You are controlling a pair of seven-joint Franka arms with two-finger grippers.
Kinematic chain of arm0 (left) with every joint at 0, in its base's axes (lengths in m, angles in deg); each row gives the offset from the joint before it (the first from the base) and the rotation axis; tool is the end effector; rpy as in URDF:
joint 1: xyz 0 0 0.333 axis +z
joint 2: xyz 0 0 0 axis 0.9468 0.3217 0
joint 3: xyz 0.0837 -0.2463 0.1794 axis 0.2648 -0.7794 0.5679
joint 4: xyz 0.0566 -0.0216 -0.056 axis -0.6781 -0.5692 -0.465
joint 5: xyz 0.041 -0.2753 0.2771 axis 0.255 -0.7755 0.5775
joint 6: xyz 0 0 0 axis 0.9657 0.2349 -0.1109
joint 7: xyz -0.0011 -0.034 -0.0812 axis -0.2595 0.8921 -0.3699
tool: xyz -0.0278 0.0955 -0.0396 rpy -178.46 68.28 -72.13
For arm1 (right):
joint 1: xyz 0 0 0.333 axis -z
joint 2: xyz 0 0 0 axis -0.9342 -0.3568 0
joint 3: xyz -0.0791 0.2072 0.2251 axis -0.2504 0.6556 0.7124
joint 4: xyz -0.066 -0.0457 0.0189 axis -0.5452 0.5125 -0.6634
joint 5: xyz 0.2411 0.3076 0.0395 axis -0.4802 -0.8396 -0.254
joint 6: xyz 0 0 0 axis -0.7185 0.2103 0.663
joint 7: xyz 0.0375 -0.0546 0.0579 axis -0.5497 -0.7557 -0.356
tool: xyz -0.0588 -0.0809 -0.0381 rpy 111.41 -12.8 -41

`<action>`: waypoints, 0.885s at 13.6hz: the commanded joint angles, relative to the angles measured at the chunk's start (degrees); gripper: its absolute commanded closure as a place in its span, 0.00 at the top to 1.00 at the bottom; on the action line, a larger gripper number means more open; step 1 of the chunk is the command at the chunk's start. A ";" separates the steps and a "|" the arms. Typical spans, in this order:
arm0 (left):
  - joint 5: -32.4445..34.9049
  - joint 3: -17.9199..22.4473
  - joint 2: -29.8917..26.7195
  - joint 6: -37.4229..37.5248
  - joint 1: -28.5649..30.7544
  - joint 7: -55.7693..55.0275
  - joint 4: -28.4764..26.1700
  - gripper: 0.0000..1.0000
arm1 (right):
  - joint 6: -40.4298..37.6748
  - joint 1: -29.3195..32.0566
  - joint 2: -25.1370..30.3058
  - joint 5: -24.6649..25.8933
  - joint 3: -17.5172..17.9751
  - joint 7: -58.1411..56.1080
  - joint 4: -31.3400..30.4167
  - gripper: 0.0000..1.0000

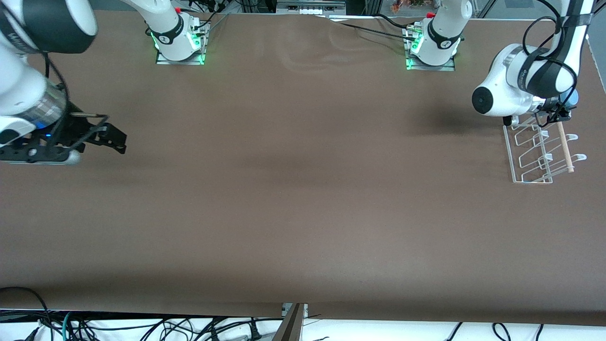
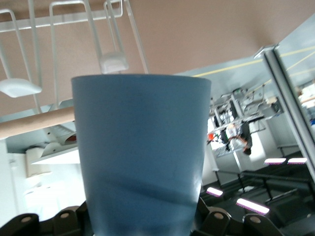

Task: Transfer cup to left arm and place on rack
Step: 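Move the blue cup with the left gripper onto a rack hook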

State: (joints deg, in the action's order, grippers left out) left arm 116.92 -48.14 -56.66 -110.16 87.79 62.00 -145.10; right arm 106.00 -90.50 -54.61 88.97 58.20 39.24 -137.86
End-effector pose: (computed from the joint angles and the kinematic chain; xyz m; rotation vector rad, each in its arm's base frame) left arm 0.4065 0.1132 0.2987 -1.3905 1.5524 1.3986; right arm 0.6088 0.1002 0.5732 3.0670 0.0268 0.0739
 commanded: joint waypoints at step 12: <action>14.37 0.21 0.12 -5.03 0.59 -5.83 -4.61 0.00 | -1.19 21.23 1.43 -2.74 19.87 -0.85 -1.04 0.99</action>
State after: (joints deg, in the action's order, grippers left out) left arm 128.75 -47.99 -56.58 -114.25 87.84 58.25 -148.99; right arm 104.26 -72.07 -54.54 87.30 75.24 39.10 -137.97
